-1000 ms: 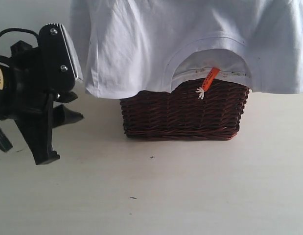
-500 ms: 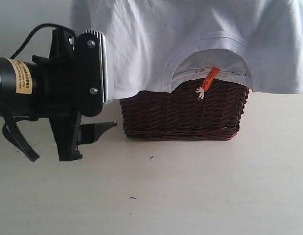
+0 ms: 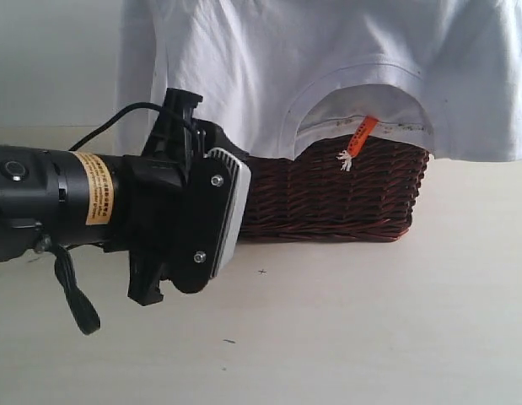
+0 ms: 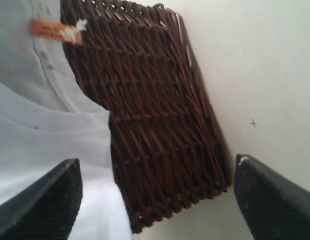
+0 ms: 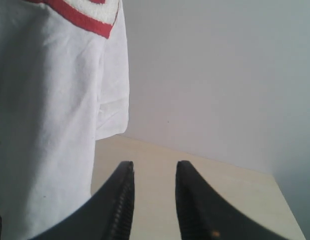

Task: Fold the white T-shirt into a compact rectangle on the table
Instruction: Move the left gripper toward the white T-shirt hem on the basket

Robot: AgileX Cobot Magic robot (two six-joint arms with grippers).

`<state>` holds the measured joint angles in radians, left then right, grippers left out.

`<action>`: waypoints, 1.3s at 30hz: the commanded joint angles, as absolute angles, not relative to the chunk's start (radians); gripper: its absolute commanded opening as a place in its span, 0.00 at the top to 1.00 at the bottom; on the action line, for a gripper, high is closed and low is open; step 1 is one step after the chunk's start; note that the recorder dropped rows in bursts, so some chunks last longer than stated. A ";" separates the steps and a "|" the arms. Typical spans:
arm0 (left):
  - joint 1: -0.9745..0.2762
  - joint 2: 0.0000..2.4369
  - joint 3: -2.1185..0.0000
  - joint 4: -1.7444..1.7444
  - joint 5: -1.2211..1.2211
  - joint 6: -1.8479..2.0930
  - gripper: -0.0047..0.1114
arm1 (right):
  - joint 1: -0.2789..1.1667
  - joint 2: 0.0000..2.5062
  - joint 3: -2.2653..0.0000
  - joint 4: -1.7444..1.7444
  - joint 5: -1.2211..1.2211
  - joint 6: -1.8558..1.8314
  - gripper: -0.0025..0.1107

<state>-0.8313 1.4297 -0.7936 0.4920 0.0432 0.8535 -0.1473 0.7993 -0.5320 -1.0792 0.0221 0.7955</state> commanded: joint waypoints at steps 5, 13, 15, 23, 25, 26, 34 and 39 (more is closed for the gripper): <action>-0.750 1.484 -0.794 0.546 -0.061 0.961 0.27 | -0.151 0.793 -0.529 -1.073 0.000 0.794 0.71; -0.660 1.495 -0.794 0.510 -0.238 1.035 0.29 | -0.151 0.793 -0.529 -1.073 -0.005 0.796 0.71; -0.644 1.499 -0.794 0.427 -0.251 1.121 0.29 | -0.151 0.793 -0.529 -1.073 -0.005 0.796 0.71; -0.589 1.561 -0.794 0.050 -0.358 1.384 0.46 | -0.151 0.779 -0.525 -1.073 0.000 0.796 0.71; -0.593 1.570 -0.794 0.034 -0.400 1.376 0.54 | -0.151 0.779 -0.525 -1.073 0.000 0.796 0.71; -0.602 1.570 -0.794 0.034 -0.411 1.376 0.57 | -0.151 0.779 -0.525 -1.073 0.000 0.796 0.71; -0.644 1.567 -0.794 0.011 -0.447 1.376 0.96 | -0.151 0.779 -0.525 -1.073 0.000 0.796 0.71; -0.687 1.514 -0.794 -0.113 -0.443 1.382 0.96 | -0.151 0.779 -0.525 -1.073 -0.009 0.796 0.71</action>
